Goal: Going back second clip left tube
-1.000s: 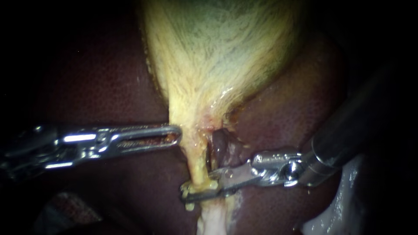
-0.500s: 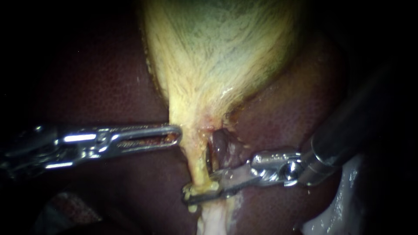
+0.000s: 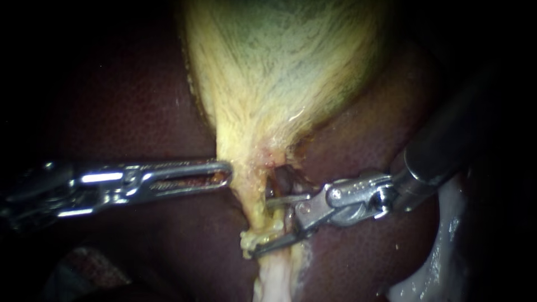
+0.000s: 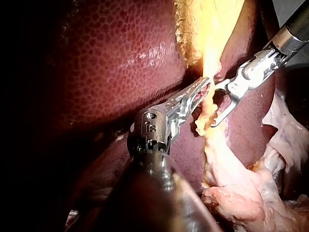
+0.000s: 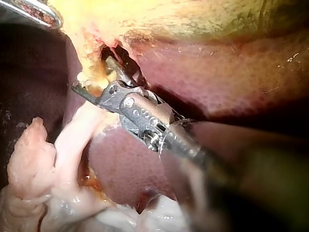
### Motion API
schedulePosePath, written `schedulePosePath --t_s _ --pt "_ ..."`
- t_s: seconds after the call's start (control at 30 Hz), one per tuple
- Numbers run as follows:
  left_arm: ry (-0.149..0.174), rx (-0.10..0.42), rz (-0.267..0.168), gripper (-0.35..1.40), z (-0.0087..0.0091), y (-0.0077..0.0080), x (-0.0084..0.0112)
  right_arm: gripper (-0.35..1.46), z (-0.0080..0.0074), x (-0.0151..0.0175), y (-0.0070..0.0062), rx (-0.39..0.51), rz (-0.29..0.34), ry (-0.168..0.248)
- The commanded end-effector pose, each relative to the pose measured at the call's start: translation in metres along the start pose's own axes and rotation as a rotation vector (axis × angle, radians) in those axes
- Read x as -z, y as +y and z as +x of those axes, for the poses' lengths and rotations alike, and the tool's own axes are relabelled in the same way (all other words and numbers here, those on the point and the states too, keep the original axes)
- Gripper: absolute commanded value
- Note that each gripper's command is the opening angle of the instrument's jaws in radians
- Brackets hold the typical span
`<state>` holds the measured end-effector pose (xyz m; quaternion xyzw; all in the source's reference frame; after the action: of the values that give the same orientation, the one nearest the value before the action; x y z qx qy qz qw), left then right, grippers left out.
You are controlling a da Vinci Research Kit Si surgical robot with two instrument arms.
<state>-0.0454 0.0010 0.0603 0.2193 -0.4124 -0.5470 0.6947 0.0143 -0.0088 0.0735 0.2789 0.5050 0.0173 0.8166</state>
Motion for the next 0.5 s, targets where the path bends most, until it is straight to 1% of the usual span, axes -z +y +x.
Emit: schedulePosePath --t_s 0.03,0.23,0.4,0.5 --pt "0.000 0.000 0.000 -0.35 0.0000 0.0000 0.0000 0.60 0.0000 0.0004 -0.0001 0.006 0.003 0.000" --pt "0.000 -0.001 0.001 -0.35 0.0000 0.0001 0.0000 0.60 0.0000 0.0037 -0.0013 0.008 0.009 0.003" --pt "0.000 -0.001 0.001 -0.35 0.0000 0.0003 0.0000 0.60 0.0005 0.0073 -0.0021 0.020 0.007 0.007" --pt "0.000 -0.001 0.001 -0.35 0.0000 0.0004 -0.0001 0.60 0.0010 0.0096 -0.0023 0.038 -0.004 0.007"
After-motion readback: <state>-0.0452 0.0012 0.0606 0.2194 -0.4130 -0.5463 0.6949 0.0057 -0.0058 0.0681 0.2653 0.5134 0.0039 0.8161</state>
